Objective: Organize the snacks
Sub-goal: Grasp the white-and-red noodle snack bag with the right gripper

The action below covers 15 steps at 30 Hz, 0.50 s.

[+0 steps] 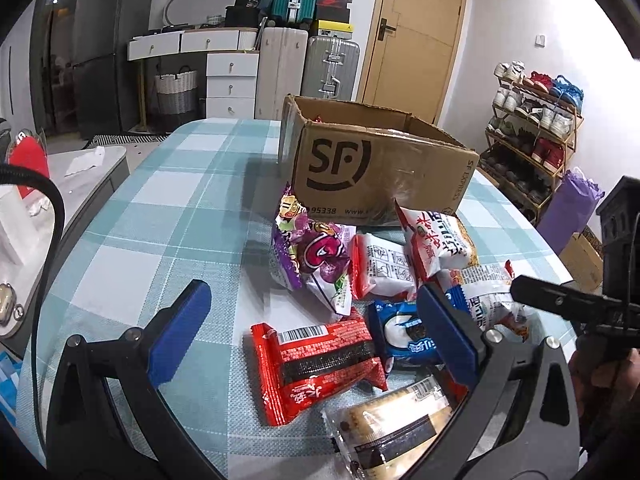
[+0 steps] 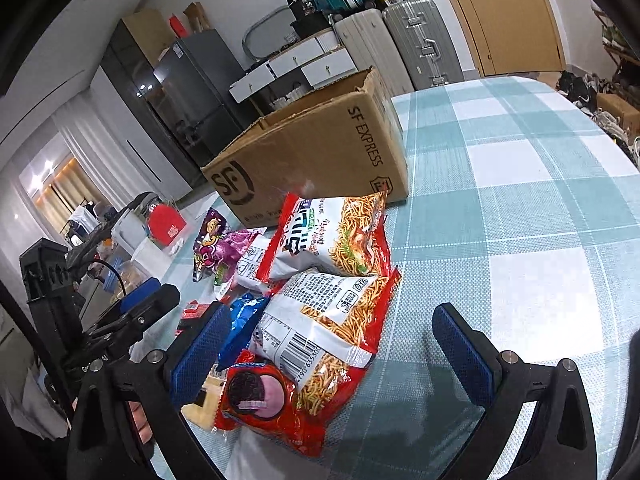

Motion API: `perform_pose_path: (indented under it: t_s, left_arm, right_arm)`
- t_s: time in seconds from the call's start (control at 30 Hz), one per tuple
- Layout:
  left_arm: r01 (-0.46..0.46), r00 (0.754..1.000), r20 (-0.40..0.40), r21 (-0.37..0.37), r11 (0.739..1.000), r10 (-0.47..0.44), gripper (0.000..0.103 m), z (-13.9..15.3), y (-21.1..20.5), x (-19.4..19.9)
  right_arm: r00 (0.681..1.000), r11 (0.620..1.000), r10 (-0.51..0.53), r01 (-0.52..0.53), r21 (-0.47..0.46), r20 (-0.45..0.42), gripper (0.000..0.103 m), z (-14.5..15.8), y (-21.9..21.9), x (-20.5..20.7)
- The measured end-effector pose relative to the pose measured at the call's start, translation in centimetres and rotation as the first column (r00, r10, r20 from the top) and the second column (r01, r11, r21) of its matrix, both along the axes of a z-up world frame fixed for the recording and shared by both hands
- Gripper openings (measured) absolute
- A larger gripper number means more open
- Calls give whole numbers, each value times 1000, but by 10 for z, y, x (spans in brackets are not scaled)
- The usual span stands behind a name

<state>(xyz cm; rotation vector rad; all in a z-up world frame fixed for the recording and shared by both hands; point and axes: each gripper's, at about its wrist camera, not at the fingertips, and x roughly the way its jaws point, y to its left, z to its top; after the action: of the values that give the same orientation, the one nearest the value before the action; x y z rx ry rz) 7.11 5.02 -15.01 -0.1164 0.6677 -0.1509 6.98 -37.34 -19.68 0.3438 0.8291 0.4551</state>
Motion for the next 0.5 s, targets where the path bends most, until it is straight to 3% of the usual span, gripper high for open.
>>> perform_pose_path:
  t_s: [0.17,0.5]
  left_arm:
    - [9,1000,-1,27,1000,-9,103,0,-4,3]
    - [2,1000,-2,0,1000,-2,103,-6,-1,6]
  right_arm:
    - [1000,1000,12,-12,12,-22,102,-4,2,6]
    - [998,999,42,-42,-4,-37,101,-11,15,11]
